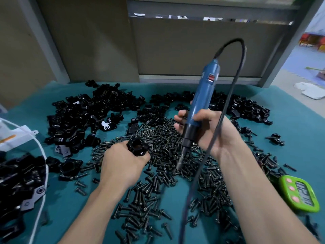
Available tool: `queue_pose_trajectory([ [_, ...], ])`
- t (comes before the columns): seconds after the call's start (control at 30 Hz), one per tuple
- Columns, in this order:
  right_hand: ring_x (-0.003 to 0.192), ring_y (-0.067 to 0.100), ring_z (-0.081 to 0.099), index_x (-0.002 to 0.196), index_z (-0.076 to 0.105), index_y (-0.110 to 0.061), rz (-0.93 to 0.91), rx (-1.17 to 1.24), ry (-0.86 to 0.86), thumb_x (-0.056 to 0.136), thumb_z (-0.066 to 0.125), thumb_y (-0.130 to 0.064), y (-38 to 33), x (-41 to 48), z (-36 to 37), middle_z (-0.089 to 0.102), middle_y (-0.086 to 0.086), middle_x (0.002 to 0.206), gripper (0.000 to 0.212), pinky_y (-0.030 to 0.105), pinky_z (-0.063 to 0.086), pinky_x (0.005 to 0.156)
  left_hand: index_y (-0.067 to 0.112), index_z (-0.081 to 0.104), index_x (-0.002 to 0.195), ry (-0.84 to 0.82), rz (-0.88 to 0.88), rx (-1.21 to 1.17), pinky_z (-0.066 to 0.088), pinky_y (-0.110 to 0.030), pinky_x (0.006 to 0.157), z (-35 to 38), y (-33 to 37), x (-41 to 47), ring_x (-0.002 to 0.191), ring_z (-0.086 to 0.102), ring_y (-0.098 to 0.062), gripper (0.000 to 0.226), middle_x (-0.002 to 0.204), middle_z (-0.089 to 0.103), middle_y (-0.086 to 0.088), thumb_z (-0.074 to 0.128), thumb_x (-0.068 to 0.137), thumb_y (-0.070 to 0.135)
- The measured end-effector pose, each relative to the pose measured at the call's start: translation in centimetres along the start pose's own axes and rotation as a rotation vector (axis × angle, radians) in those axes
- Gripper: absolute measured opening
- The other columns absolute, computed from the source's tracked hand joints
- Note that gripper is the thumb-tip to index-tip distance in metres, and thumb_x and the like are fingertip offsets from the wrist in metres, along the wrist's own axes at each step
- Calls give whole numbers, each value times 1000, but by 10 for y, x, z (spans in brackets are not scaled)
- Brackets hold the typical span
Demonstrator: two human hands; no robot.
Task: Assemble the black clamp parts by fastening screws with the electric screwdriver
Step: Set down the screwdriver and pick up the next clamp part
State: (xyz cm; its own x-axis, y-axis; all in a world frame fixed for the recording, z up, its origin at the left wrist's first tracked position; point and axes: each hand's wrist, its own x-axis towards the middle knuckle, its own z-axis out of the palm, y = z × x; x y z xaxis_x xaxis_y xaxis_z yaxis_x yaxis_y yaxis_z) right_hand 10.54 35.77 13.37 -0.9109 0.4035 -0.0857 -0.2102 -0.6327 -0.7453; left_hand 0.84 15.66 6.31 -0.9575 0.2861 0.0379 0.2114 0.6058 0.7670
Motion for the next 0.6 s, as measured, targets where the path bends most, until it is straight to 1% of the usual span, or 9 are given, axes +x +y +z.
queue_pose_trajectory([
  [0.07,95,38,71,120,49,-4,-21,10,55,87,57,4,7,5,3,69,20,93,35,49,62,86,20,50,53,-2,-24,18,33,-22,31,1,-1,1,31,46,-7,43,38,52,11,85,74,35],
  [0.1,89,36,70,114,51,-4,-24,25,98,90,61,-2,11,8,5,68,18,89,26,46,62,80,20,52,54,-18,-22,35,34,-21,30,2,-2,2,32,49,-7,44,38,54,11,86,74,38],
  [0.13,84,35,70,109,51,-5,-23,50,138,92,63,-8,13,11,6,67,17,86,21,44,62,75,19,55,56,-37,-6,81,35,-19,31,2,-1,1,35,52,-6,44,40,56,10,88,75,42],
  [0.2,80,34,69,109,53,-6,-22,108,165,93,66,-12,18,14,4,66,17,83,21,43,62,74,21,60,61,-52,47,243,35,-16,36,3,1,-2,43,56,-4,45,51,59,11,86,75,54],
  [0.27,77,31,67,115,57,-5,-13,121,139,94,63,-9,21,15,3,64,15,82,23,42,61,78,24,59,62,-15,86,355,35,-19,42,3,3,-5,53,55,0,45,56,58,14,82,75,61],
  [0.33,72,26,64,119,60,-4,-14,90,138,94,59,-5,22,14,0,62,11,79,25,39,59,76,25,58,62,15,123,407,38,-23,49,4,3,-6,56,53,0,42,56,58,15,80,75,59],
  [0.43,63,21,60,121,63,-6,-65,63,201,92,57,1,21,15,0,59,8,73,30,36,55,69,27,57,65,28,158,488,43,-28,60,4,5,-7,57,50,-7,37,59,57,16,77,78,56],
  [0.5,59,21,59,122,60,-11,-94,116,252,92,58,4,20,16,1,59,8,71,34,35,54,65,26,58,65,31,159,489,41,-27,58,4,5,-7,56,49,-6,37,57,57,15,77,78,54],
  [0.6,55,18,54,111,56,-12,-86,273,326,91,57,5,19,17,1,55,7,70,27,32,51,59,24,56,61,22,202,455,30,-22,48,4,5,-8,52,47,1,37,51,55,14,78,77,48],
])
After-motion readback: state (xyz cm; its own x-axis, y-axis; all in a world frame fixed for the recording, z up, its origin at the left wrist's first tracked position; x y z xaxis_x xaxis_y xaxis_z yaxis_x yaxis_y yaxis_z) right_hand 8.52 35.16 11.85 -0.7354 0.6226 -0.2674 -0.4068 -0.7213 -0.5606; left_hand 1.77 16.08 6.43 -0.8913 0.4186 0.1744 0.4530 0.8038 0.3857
